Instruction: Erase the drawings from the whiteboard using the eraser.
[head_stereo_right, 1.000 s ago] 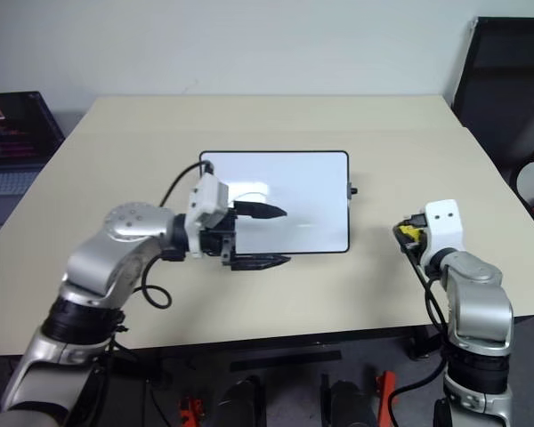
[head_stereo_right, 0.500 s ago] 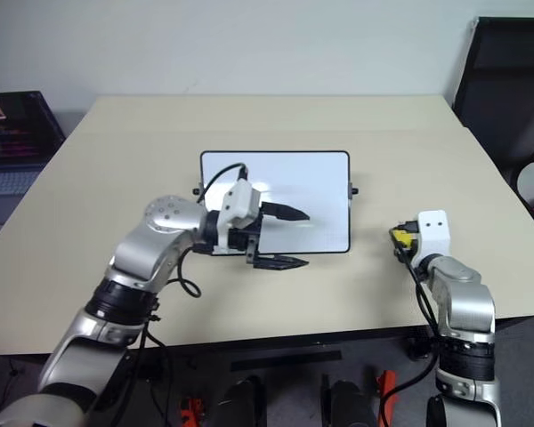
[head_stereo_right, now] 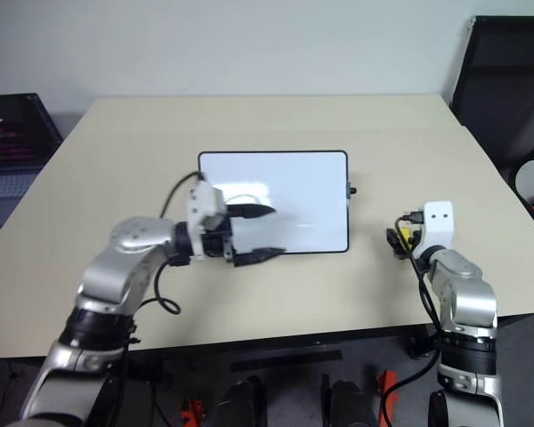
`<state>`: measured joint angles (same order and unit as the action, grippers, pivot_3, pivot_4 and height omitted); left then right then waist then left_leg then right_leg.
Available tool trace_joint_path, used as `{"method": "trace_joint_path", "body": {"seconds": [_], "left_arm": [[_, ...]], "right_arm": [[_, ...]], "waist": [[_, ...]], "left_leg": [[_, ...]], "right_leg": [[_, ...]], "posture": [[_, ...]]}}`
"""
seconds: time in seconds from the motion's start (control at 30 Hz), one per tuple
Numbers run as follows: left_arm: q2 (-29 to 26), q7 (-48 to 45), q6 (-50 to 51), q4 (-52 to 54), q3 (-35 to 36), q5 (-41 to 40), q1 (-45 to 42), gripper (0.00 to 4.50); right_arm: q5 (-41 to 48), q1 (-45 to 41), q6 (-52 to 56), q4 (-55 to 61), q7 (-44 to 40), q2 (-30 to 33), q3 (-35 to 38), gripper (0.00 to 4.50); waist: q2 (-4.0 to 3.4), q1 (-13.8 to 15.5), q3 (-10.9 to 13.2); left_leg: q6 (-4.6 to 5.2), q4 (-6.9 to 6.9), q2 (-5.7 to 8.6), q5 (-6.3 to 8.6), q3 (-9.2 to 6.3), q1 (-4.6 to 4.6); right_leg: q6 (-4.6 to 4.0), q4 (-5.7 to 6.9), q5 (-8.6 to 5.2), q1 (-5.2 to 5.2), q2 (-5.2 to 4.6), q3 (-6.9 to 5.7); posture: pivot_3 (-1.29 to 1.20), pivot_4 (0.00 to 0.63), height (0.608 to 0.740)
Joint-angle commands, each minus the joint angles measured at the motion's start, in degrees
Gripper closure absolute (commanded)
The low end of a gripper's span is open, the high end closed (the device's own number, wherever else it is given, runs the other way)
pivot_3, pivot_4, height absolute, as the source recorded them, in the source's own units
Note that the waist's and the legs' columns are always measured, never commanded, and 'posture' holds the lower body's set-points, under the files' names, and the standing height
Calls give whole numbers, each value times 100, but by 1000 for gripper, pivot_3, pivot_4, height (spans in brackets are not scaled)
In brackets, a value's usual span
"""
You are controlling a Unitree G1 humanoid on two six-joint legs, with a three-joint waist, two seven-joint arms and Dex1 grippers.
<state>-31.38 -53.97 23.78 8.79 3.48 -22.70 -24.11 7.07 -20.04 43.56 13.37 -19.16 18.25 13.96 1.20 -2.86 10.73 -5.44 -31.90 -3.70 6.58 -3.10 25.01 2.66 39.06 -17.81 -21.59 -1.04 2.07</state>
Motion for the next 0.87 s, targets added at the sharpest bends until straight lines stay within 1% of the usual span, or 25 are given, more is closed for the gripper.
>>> {"method": "trace_joint_path", "body": {"seconds": [0.03,0.07,0.13,0.2,0.27,0.3,0.33,0.43,0.47,0.57,0.67,0.77,0.8,0.87], "left_arm": [[218,1070,385,1172,973,-359,896,0],[357,1422,511,1477,1186,-426,1214,0],[890,2388,575,1954,1662,-378,1747,0],[1250,3100,363,2196,1790,45,2086,0],[1625,3766,90,2222,1971,445,2488,0],[1763,4012,2,2234,1961,602,2619,0],[1853,4174,-189,2184,1921,831,2834,0],[2129,4527,-557,2172,1756,1193,3190,0],[2134,4562,-642,2213,1658,1301,3227,0],[2114,4658,-804,2282,1475,1537,3291,0],[2060,4683,-908,2297,1281,1743,3347,0],[2107,4696,-1021,2223,1215,1809,3540,0],[2134,4742,-1028,2221,1196,1838,3562,0],[2170,4813,-995,2192,1146,1855,3509,0]], "right_arm": [[274,531,-611,965,-164,-232,-367,61],[388,751,-768,1126,-247,-342,-493,61],[304,1169,-1444,1100,-213,-613,-775,61],[76,1396,-2156,831,-122,-710,-902,61],[11,1560,-2843,541,-133,-796,-980,61],[-23,1625,-3033,370,-50,-867,-1007,61],[-15,1642,-3165,210,-10,-883,-982,61],[272,1640,-3468,-153,-209,-804,-845,61],[347,1629,-3524,-229,-291,-740,-807,61],[517,1541,-3528,-342,-401,-542,-635,61],[734,1418,-3122,-275,-275,-415,-409,61],[844,1428,-3017,-120,-288,-317,-344,61],[923,1415,-2894,-31,-293,-283,-326,61],[956,1346,-2743,15,-316,-174,-328,61]], "waist": [[2,-14,-1],[2,-11,-2],[7,0,-4],[8,20,-3],[9,65,-4],[12,74,-6],[21,89,-11],[32,108,-13],[34,123,-13],[35,143,-13],[35,128,-13],[34,122,-14],[34,113,-14],[34,111,-14]], "left_leg": [[0,0,0,0,2,0],[-1,3,0,1,7,-2],[-2,1,-1,5,10,-12],[-2,-4,-1,6,11,-12],[-1,-17,2,5,12,-14],[1,-23,2,3,18,-17],[2,-28,3,3,23,-20],[-5,-57,1,8,21,-23],[-25,-67,2,23,20,-22],[-21,-84,4,30,18,-16],[-16,-86,4,33,25,-16],[-2,-81,2,31,29,-13],[14,-79,0,22,29,-9],[13,-65,-1,25,29,-3]], "right_leg": [[1,-1,0,-1,0,2],[2,-5,-1,0,0,8],[5,-8,-6,13,-3,12],[10,-4,-3,12,-4,12],[7,-3,5,16,-4,19],[-14,-9,7,17,-4,25],[-15,-11,12,20,-4,32],[-19,-11,17,14,-5,35],[-19,-11,17,10,-5,36],[-19,-12,17,8,-8,38],[-19,-15,17,8,-11,43],[-18,-13,17,12,-9,42],[-19,-11,16,20,-5,43],[-22,-7,6,13,-2,43]], "posture": [[0,150,740],[0,150,740],[0,150,740],[0,150,740],[0,150,740],[0,150,740],[0,150,740],[0,150,740],[0,150,740],[0,150,740],[0,150,740],[0,150,740],[0,150,740],[0,150,740]]}}
